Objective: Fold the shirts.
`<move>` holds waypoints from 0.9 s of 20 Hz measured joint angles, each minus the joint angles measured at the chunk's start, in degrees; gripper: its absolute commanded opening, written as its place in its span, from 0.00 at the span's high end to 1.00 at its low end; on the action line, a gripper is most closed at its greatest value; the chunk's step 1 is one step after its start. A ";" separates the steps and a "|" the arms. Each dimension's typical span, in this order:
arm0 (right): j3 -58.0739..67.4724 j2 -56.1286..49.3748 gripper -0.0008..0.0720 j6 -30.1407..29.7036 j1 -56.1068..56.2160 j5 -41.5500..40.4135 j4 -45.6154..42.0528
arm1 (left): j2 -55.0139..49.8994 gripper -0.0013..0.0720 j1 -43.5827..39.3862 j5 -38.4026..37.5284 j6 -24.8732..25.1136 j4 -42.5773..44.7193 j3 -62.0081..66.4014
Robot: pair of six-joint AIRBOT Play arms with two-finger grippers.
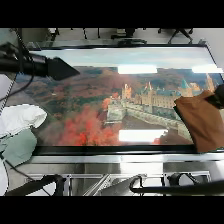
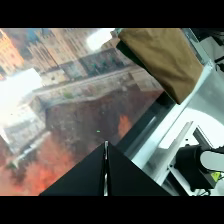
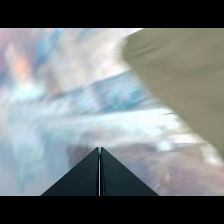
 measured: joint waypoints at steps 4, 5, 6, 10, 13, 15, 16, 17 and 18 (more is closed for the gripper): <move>-9.77 5.14 0.96 -2.01 14.67 -3.58 0.48 | 9.44 0.96 -3.10 6.14 3.19 0.11 -21.75; -12.11 6.32 0.96 -2.27 18.01 -4.46 0.33 | 11.54 0.96 -3.80 7.58 4.07 0.13 -26.47; -13.88 7.21 0.96 -2.49 20.61 -4.94 0.20 | 13.70 0.96 -4.42 8.94 4.81 0.13 -30.95; -17.62 8.90 0.96 -2.82 26.95 -6.27 0.07 | 20.35 0.96 -5.49 12.83 6.82 0.07 -42.34; -18.45 9.29 0.96 -2.89 28.50 -6.16 1.38 | 23.32 0.96 -5.70 14.14 7.37 0.02 -46.71; -18.67 9.35 0.96 -2.99 28.92 -6.01 2.03 | 24.63 0.96 -5.77 14.75 7.54 0.02 -48.65; -18.75 9.40 0.96 -3.02 29.05 -5.95 2.16 | 25.03 0.96 -5.79 14.97 7.56 0.02 -49.31; -18.80 9.42 0.96 -3.02 29.16 -5.84 2.25 | 25.27 0.96 -5.79 15.19 7.61 0.02 -49.72; -18.84 9.44 0.96 -3.02 29.20 -5.81 2.49 | 25.44 0.96 -5.79 15.39 7.74 0.00 -50.07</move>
